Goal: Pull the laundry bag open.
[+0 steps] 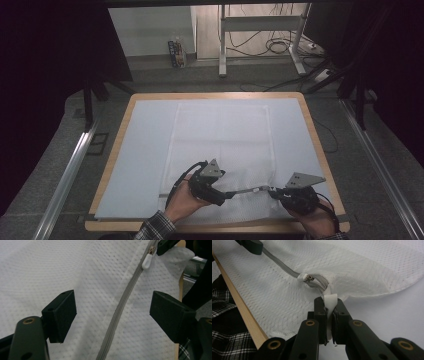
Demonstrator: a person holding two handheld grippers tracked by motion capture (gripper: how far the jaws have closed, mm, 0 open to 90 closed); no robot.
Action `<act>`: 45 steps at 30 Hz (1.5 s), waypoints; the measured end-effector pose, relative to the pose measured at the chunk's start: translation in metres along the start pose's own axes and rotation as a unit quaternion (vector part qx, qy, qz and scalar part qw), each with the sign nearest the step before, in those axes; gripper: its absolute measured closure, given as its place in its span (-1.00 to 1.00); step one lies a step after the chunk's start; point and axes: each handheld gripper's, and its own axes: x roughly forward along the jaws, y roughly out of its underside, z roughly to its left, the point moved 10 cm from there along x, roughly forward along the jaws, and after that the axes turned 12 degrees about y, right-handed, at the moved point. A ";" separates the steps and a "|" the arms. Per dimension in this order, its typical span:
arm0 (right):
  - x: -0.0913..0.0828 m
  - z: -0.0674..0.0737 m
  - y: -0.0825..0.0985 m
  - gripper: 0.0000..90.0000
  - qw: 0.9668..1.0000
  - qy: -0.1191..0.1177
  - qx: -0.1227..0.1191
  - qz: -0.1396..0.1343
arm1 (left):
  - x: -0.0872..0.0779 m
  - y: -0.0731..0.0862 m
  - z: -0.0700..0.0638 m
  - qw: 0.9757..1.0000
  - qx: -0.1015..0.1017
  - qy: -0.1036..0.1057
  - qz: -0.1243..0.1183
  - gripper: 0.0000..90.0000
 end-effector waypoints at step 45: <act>0.001 0.000 -0.002 0.84 0.999 0.024 -0.023 -0.002 | 0.051 -0.025 -0.034 0.992 0.014 0.121 0.027 0.27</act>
